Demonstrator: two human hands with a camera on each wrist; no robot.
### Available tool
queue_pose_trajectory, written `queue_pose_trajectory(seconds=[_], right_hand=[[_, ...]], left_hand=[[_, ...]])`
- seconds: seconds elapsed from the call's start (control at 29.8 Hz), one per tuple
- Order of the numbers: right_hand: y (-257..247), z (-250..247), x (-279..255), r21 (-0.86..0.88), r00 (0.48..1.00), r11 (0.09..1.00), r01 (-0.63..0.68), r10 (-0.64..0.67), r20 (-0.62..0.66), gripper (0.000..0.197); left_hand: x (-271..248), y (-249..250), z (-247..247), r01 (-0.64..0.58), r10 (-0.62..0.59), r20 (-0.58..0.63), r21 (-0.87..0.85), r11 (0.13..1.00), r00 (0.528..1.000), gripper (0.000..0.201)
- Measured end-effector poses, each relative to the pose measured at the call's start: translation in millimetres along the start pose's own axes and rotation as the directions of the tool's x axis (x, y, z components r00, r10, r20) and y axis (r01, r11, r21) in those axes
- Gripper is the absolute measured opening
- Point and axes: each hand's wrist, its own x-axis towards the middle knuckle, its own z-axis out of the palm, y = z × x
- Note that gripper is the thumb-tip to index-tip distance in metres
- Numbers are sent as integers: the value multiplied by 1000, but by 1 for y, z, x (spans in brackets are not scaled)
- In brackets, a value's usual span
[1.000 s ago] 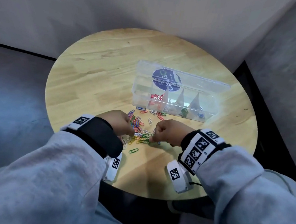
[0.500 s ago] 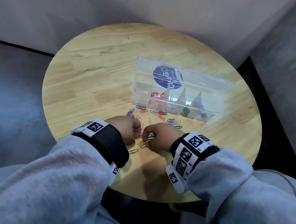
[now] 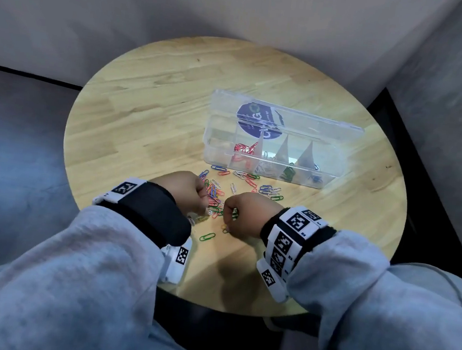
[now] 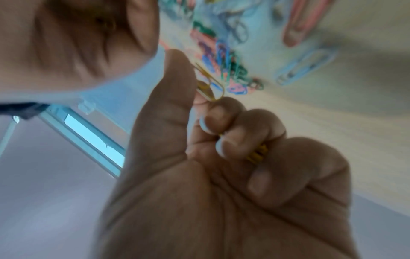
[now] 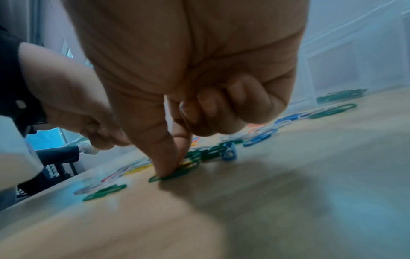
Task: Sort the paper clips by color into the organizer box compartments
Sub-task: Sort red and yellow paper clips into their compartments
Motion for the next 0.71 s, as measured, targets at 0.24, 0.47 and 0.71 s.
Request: queue_pose_trajectory(seconds=[0.24,0.47,0.71], right_hand=[[9,-7,-1,76,994,996,-53,46,97,9],[33,-30,-4,955,985,244,-166,84,150,28],[35,-23,0,987,980,24,-162,122,158,29]], left_hand=[[-9,-2,-25,-3,-8,-22,-465,886,1000,19],[-21,2,-36,-56,-80,-110,-865,498,991,28],[-21,1,-39,-25,-141,-77,-940,340,987,24]])
